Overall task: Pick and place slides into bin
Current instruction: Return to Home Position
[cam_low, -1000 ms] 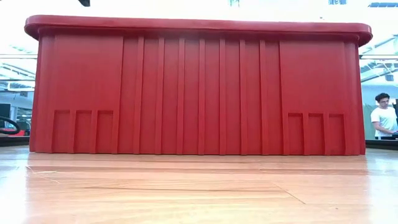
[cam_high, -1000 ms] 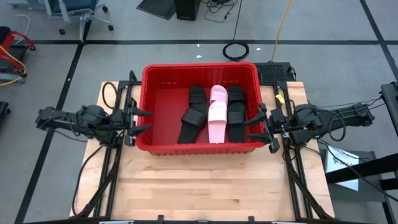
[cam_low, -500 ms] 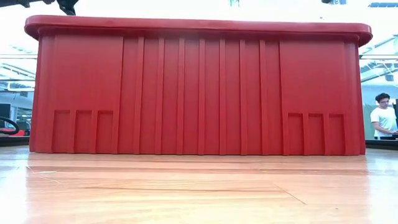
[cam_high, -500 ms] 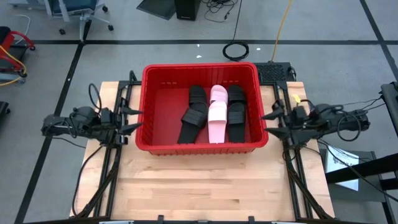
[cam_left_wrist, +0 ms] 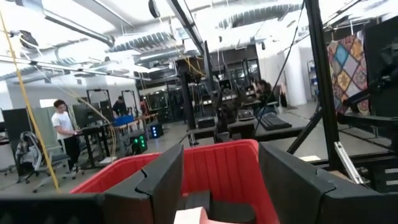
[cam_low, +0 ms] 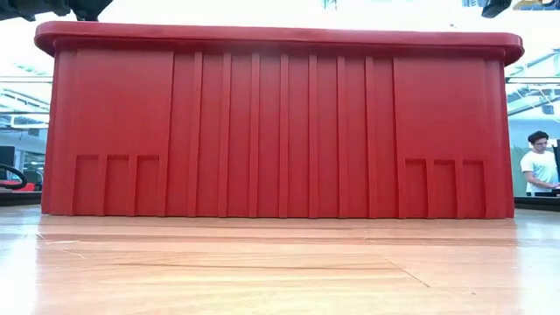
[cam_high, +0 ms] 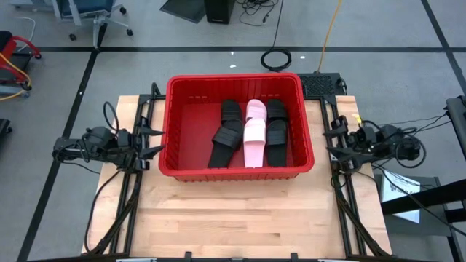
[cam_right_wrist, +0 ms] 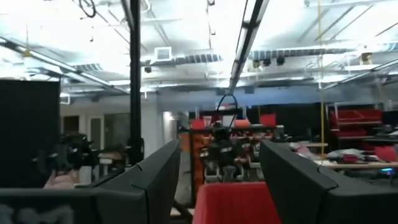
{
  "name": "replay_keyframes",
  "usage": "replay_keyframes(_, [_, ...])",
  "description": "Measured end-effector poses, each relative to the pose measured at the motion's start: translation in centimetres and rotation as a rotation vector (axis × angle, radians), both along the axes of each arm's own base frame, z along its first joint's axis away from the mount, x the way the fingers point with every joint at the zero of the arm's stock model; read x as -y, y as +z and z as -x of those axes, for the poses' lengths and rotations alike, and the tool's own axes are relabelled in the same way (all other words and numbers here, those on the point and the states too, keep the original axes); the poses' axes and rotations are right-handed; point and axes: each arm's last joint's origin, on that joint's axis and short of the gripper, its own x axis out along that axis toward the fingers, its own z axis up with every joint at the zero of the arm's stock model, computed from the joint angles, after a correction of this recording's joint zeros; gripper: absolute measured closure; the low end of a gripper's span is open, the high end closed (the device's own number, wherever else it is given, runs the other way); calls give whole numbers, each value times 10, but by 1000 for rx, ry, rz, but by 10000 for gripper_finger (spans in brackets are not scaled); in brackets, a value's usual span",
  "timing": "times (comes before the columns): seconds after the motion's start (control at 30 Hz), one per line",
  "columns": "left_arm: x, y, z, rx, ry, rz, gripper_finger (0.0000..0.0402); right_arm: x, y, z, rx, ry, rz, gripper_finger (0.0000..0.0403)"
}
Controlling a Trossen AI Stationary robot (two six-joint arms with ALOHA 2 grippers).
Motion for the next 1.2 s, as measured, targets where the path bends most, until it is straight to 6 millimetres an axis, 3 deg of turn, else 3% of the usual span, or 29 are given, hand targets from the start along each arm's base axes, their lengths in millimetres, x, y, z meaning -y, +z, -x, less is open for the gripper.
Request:
replay_keyframes(0.3, [2, -3, -1, 2, -63, -17, 188, -1, -16, -9, 50, -53, 34, 193])
replay_keyframes(0.47, [3, -16, -8, 46, -60, 0, 188, -2, -33, -16, 176, -60, 13, 193])
replay_keyframes(0.7, [3, -45, -17, 79, -40, -12, 188, -4, -59, -24, 164, -65, 24, 193])
replay_keyframes(0.87, [4, -62, -20, 76, -38, -15, 188, -4, -61, -24, 181, -76, 37, 193])
replay_keyframes(1.2, [3, -71, -22, 41, -6, -39, 188, -6, -84, -36, -77, -78, 119, 193])
